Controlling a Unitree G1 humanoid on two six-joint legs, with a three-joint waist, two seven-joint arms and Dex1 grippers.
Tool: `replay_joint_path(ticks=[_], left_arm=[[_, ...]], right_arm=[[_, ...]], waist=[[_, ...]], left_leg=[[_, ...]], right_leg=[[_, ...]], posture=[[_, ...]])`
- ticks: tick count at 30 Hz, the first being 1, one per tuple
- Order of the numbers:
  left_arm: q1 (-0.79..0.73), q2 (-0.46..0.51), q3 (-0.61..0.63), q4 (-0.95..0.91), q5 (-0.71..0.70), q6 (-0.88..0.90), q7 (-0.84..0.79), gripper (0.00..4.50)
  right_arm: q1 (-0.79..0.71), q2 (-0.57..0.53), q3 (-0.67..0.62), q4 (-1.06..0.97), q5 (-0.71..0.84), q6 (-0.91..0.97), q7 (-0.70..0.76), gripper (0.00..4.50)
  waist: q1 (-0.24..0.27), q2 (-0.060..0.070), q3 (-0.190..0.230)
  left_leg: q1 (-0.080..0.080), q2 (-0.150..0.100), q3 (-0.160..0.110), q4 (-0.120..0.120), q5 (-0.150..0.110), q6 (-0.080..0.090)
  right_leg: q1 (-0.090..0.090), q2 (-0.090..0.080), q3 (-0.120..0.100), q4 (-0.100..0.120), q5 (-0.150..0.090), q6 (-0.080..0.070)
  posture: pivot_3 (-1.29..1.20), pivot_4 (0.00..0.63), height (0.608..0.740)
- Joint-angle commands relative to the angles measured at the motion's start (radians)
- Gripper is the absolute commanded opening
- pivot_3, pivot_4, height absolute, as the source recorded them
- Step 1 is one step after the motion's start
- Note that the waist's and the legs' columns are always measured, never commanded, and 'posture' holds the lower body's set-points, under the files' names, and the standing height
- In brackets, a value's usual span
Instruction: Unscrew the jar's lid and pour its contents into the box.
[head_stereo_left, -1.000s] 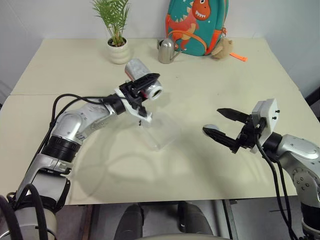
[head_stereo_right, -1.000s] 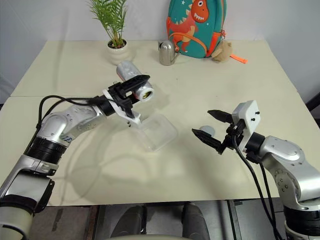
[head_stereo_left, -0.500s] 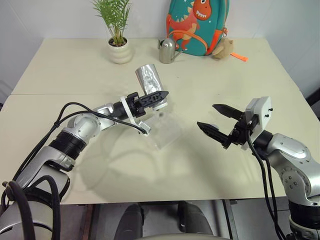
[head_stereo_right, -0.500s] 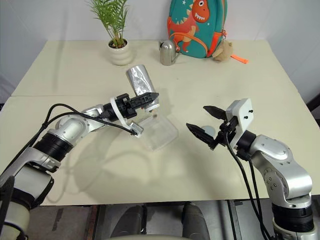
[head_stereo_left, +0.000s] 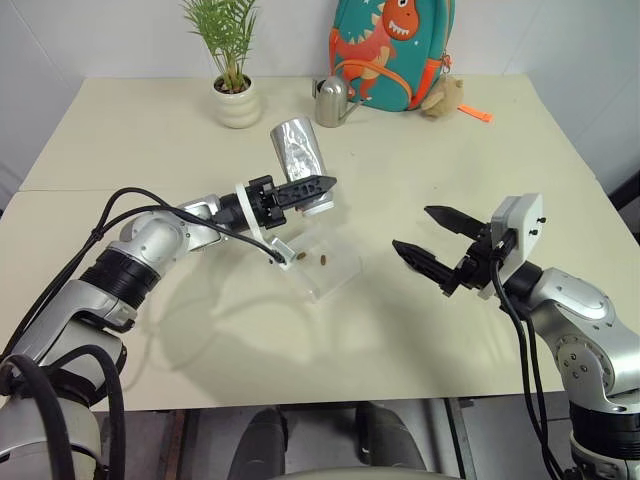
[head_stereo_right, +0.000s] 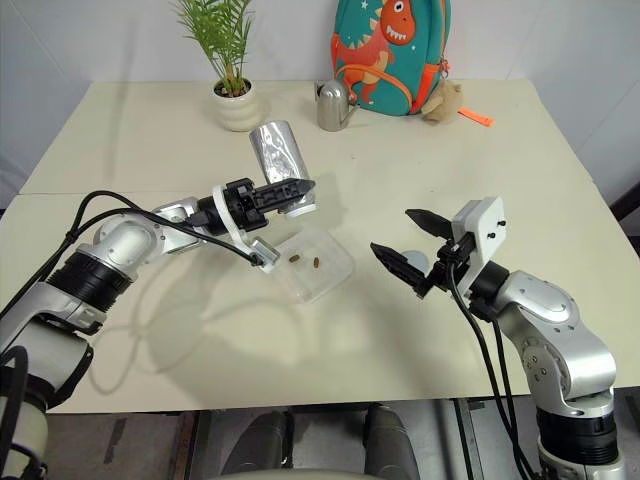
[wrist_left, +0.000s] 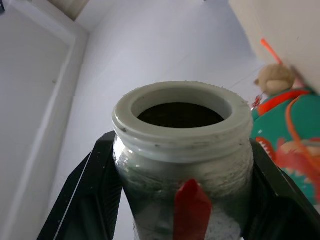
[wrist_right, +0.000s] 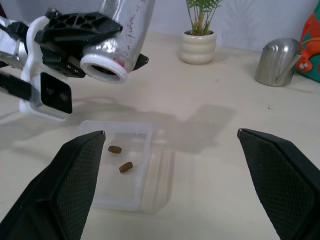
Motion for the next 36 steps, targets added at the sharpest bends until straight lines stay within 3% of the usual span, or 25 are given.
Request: replay_joint_path(ticks=[1,4,8,11,15,18,21,29,34,36], left_arm=[[0.024,0.014,0.124,-0.009,-0.348,-0.125,-0.220,2.51],[0.114,-0.015,0.203,-0.034,-0.847,-0.088,-0.664,2.51],[0.267,-0.112,0.406,-0.228,-1.299,0.409,-1.023,2.51],[0.358,-0.155,0.517,-0.352,-1.485,0.684,-1.128,2.51],[0.444,-0.229,0.765,-0.433,-1.678,0.965,-1.045,2.51],[0.450,-0.238,0.855,-0.353,-1.674,0.992,-1.000,2.51],[0.475,-0.254,0.906,-0.282,-1.616,0.845,-0.948,2.51],[0.477,-0.262,0.968,-0.030,-1.612,0.671,-0.976,2.51],[0.470,-0.253,0.980,0.059,-1.609,0.575,-1.012,4.11],[0.480,-0.253,0.981,0.061,-1.614,0.545,-1.033,4.47]], right_arm=[[-0.001,-0.019,-0.001,-0.010,0.000,-0.025,0.033,4.47],[-0.019,-0.041,0.007,0.016,-0.014,-0.033,0.071,4.47],[-0.055,-0.079,0.032,0.060,-0.052,-0.072,0.133,4.47],[-0.086,-0.097,0.055,0.085,-0.071,-0.096,0.179,4.47],[-0.119,-0.109,0.094,0.120,-0.094,-0.125,0.239,4.47],[-0.138,-0.101,0.123,0.149,-0.121,-0.162,0.270,4.47],[-0.156,-0.077,0.137,0.178,-0.139,-0.217,0.290,4.47],[-0.250,-0.074,0.212,0.292,-0.205,-0.255,0.355,4.47],[-0.270,-0.058,0.218,0.308,-0.205,-0.247,0.357,4.50],[-0.265,-0.058,0.217,0.298,-0.200,-0.238,0.363,4.50]], waist=[[-0.001,0.000,0.000],[-0.003,0.000,0.000],[-0.005,0.000,0.000],[-0.011,0.000,0.000],[-0.025,0.000,0.000],[-0.028,0.000,0.000],[-0.027,-0.001,-0.001],[-0.024,-0.002,-0.002],[-0.026,-0.002,-0.002],[-0.026,-0.002,-0.002]], left_leg=[[0.000,0.000,0.000,0.000,0.000,0.000],[0.001,0.000,0.002,0.000,0.000,0.000],[0.002,0.000,0.003,0.002,0.000,0.000],[0.003,0.000,0.003,0.004,0.000,0.000],[0.004,0.000,0.002,0.005,0.000,0.001],[0.004,0.000,0.001,0.006,0.000,0.001],[0.005,0.000,0.001,0.006,0.000,0.000],[0.005,0.000,0.001,0.005,0.000,0.000],[0.005,0.000,0.002,0.005,0.001,0.000],[0.004,0.000,0.002,0.004,0.001,0.000]], right_leg=[[0.000,0.000,0.000,0.000,0.000,0.000],[0.000,0.000,0.002,0.000,0.000,0.000],[0.000,0.000,0.003,0.003,0.000,0.000],[0.000,0.000,0.004,0.006,0.000,-0.001],[0.001,0.000,0.004,0.007,0.000,-0.001],[0.001,0.000,0.004,0.008,0.000,-0.001],[0.002,0.000,0.004,0.008,0.001,-0.001],[0.002,0.000,0.003,0.007,0.001,-0.002],[0.002,0.000,0.003,0.006,0.001,-0.002],[0.002,0.000,0.003,0.006,0.001,-0.002]], posture=[[0.00,0.150,0.740],[0.00,0.150,0.740],[0.00,0.150,0.740],[0.00,0.150,0.740],[0.00,0.150,0.740],[0.00,0.150,0.740],[0.00,0.150,0.740],[0.00,0.150,0.740],[0.00,0.150,0.740],[0.00,0.150,0.740]])
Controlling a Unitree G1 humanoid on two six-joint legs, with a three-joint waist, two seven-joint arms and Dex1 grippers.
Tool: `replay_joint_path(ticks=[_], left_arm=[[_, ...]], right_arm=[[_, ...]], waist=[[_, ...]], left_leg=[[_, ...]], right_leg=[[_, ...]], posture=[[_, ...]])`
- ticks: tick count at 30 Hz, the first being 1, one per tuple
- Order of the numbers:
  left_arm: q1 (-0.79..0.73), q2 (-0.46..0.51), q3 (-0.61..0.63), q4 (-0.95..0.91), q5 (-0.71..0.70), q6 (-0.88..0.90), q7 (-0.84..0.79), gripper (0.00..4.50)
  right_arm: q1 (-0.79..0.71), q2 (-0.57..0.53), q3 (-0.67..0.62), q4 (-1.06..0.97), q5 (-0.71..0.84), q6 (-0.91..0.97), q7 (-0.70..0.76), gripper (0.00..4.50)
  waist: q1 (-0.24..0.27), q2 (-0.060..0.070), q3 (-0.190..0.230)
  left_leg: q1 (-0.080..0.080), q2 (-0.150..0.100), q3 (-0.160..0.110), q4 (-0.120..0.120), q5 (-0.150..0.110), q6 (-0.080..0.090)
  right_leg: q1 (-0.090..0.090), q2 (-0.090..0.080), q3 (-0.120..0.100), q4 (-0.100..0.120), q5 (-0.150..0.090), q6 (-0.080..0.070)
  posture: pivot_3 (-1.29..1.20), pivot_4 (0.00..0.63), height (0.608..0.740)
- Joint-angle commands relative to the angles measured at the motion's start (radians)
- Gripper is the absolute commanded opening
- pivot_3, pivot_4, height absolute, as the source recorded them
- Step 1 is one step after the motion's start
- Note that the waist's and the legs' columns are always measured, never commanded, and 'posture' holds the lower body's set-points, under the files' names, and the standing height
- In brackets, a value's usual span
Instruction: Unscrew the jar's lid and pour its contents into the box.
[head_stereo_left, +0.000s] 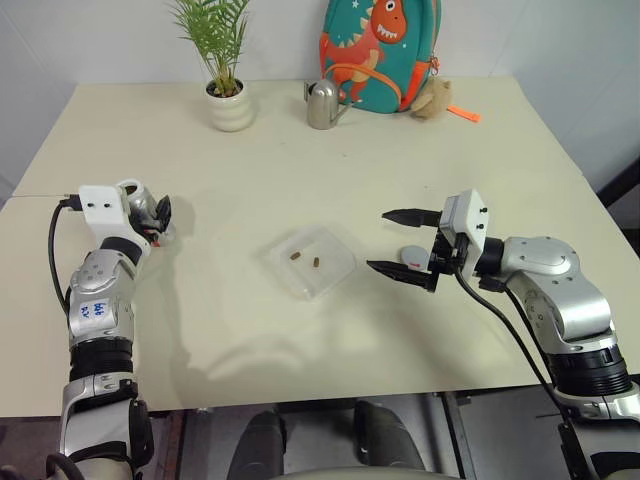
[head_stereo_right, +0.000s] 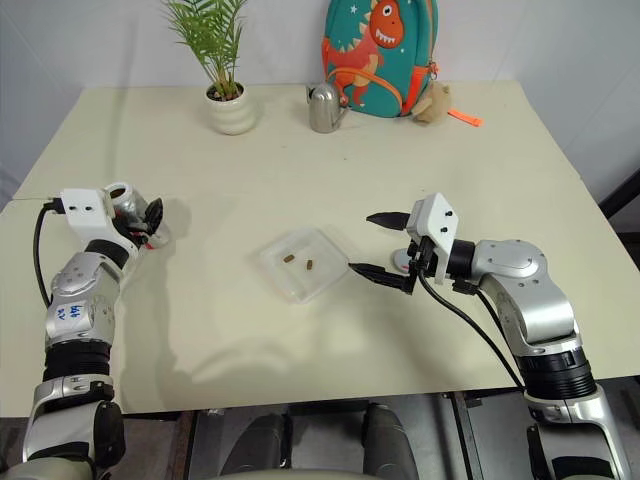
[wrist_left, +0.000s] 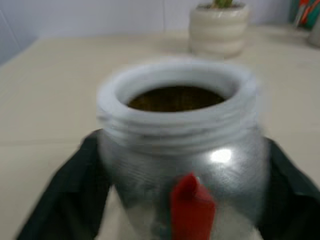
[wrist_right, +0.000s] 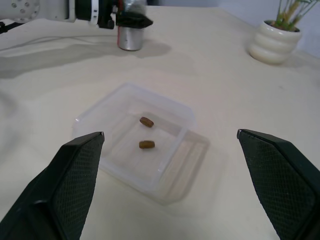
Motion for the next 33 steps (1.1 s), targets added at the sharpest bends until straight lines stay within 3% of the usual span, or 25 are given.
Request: replay_joint_path(ticks=[1,13,21,29,33], left_arm=[[0.012,0.020,0.015,-0.023,0.003,-0.075,-0.034,4.47],[0.261,0.134,0.058,-0.287,-0.024,-0.014,-0.197,4.47],[0.433,0.202,0.130,-0.325,-0.023,-0.028,-0.263,4.47],[0.465,0.329,0.055,-0.446,-0.044,-0.169,-0.559,4.47],[0.415,0.325,-0.033,-0.553,-0.137,-0.195,-0.724,4.47]], right_arm=[[-0.011,0.001,-0.013,-0.034,0.019,0.003,0.011,4.50],[0.024,-0.008,-0.030,-0.084,0.051,0.034,0.029,4.50],[0.039,-0.007,-0.031,-0.086,0.063,0.042,0.036,4.50],[0.061,-0.056,-0.081,-0.087,0.084,0.041,0.069,4.50],[0.117,-0.082,-0.148,-0.105,0.105,0.015,0.078,4.50]], waist=[[0.000,0.000,0.000],[-0.002,0.000,0.000],[-0.003,0.000,0.000],[0.002,0.000,0.000],[0.001,0.000,0.000]], left_leg=[[0.000,0.000,0.000,0.000,0.000,0.000],[0.000,0.000,0.000,-0.002,0.000,0.000],[0.000,0.001,0.000,-0.002,0.000,0.000],[0.000,0.001,0.000,-0.003,0.000,0.000],[0.000,0.001,0.001,-0.003,0.000,0.000]], right_leg=[[0.000,0.000,0.000,0.000,0.000,0.000],[0.000,0.000,0.000,-0.001,0.000,0.000],[-0.001,0.000,0.000,-0.005,0.000,-0.001],[0.000,0.000,-0.001,-0.008,0.001,-0.003],[0.000,-0.001,0.000,-0.009,0.002,-0.003]], posture=[[0.00,0.150,0.740],[0.00,0.150,0.740],[0.00,0.150,0.740],[0.00,0.150,0.740],[0.00,0.150,0.740]])
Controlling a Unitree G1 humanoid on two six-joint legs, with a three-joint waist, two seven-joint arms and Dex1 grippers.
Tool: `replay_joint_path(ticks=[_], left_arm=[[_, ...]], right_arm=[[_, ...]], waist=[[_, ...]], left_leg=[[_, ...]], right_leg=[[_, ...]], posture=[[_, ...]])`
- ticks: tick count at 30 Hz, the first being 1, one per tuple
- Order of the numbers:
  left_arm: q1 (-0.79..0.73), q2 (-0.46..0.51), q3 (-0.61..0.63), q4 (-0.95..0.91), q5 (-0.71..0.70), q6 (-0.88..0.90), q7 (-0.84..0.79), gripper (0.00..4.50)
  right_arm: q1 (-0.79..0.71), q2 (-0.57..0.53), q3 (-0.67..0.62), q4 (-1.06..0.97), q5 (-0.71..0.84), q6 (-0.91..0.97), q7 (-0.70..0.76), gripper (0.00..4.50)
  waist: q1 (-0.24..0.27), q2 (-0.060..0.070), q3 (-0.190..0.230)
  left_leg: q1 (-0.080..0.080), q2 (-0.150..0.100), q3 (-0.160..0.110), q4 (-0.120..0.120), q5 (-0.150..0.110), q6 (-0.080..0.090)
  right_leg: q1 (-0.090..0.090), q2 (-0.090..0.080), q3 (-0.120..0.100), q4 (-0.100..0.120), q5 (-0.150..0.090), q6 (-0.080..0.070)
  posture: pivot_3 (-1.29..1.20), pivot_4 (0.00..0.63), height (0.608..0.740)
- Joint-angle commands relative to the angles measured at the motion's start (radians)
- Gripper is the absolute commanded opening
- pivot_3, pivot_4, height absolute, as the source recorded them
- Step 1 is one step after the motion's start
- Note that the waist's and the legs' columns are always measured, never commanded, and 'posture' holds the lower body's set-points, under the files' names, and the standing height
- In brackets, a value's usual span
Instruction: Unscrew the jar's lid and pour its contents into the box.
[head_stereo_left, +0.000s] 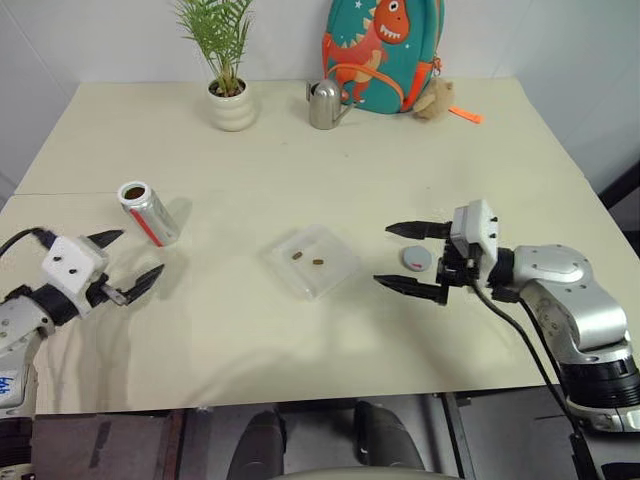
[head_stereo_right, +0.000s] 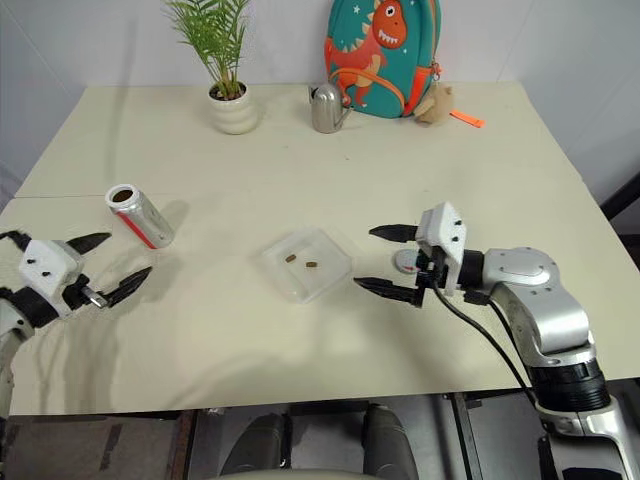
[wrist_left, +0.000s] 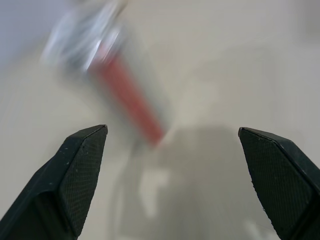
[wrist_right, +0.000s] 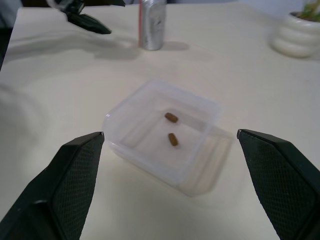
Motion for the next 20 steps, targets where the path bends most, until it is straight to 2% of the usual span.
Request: replay_joint_path(ticks=[1,9,13,20], left_arm=[[-0.025,0.001,-0.073,-0.115,-0.105,0.023,-0.133,4.47],[-0.138,-0.010,-0.191,-0.067,-0.096,0.037,-0.247,4.47],[-0.207,-0.027,-0.185,-0.034,-0.119,0.065,-0.251,4.47],[-0.171,-0.034,-0.158,-0.072,-0.152,0.112,-0.251,4.47]], right_arm=[[0.033,-0.040,-0.066,-0.037,0.009,-0.051,0.024,4.50],[0.040,-0.137,-0.138,0.044,-0.012,-0.102,0.083,4.50],[0.078,-0.166,-0.174,0.012,0.017,-0.081,0.090,4.50],[0.114,-0.154,-0.176,-0.051,0.038,-0.029,0.036,4.50]], waist=[[-0.003,0.000,0.000],[-0.016,0.000,0.000],[-0.008,0.000,0.000],[-0.006,0.000,0.000]], left_leg=[[0.000,0.000,0.000,0.000,0.000,0.000],[0.002,0.001,0.003,0.001,-0.001,0.001],[0.002,0.001,0.003,0.001,-0.001,0.001],[0.001,0.001,0.004,0.000,-0.001,0.002]], right_leg=[[0.000,0.000,0.000,0.000,0.000,0.000],[0.000,0.001,0.001,0.001,0.000,0.000],[0.000,0.001,0.001,0.001,0.001,0.000],[-0.001,0.001,0.001,0.000,0.001,0.000]], posture=[[0.00,0.150,0.740],[0.00,0.150,0.740],[0.00,0.150,0.740],[0.00,0.150,0.740]])
